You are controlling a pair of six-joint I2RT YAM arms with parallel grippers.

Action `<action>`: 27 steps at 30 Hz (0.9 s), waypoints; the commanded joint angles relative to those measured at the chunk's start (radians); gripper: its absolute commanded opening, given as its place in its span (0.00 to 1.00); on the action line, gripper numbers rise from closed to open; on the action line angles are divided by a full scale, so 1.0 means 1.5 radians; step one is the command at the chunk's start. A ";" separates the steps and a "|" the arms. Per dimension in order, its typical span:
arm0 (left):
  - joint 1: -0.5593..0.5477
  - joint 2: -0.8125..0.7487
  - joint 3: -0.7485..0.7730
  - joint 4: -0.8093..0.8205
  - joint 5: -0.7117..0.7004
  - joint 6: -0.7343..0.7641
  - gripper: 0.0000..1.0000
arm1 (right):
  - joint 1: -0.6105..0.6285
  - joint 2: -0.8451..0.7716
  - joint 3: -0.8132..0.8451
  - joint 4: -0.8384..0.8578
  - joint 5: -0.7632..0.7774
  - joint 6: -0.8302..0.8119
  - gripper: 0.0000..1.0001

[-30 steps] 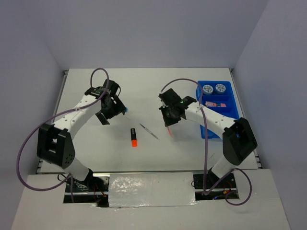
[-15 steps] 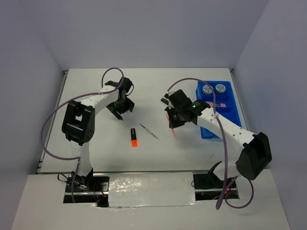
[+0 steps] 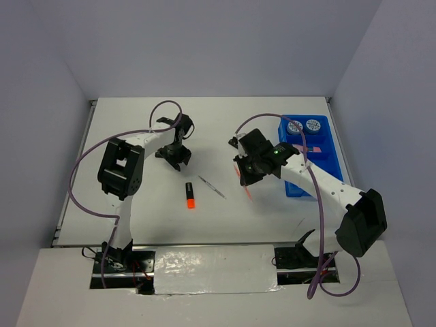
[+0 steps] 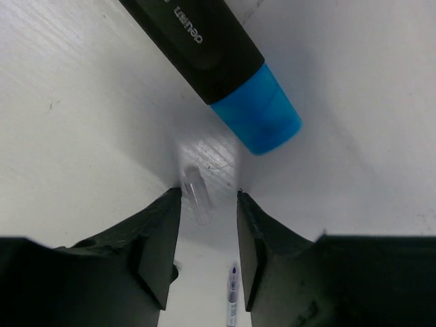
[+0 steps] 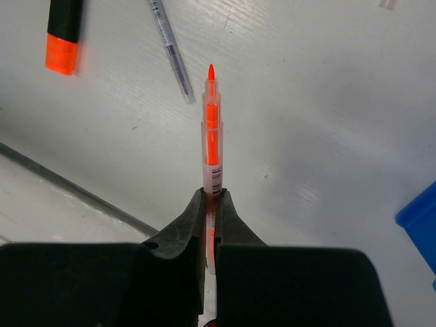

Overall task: Sort the stationery into containers
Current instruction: Close the pen cap on the pen.

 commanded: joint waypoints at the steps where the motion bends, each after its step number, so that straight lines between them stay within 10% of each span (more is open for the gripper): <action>1: 0.000 0.006 0.009 -0.007 -0.025 -0.007 0.49 | 0.005 -0.008 0.038 -0.008 -0.016 -0.023 0.00; 8: 0.005 0.009 -0.003 -0.006 -0.026 -0.005 0.34 | 0.005 0.004 0.063 -0.017 -0.022 -0.031 0.00; 14: 0.003 -0.005 -0.033 0.015 -0.003 0.008 0.00 | 0.003 0.012 0.060 -0.003 -0.043 -0.024 0.00; 27: -0.009 -0.343 -0.105 0.363 0.257 0.234 0.00 | -0.017 -0.083 -0.020 0.274 -0.331 0.153 0.00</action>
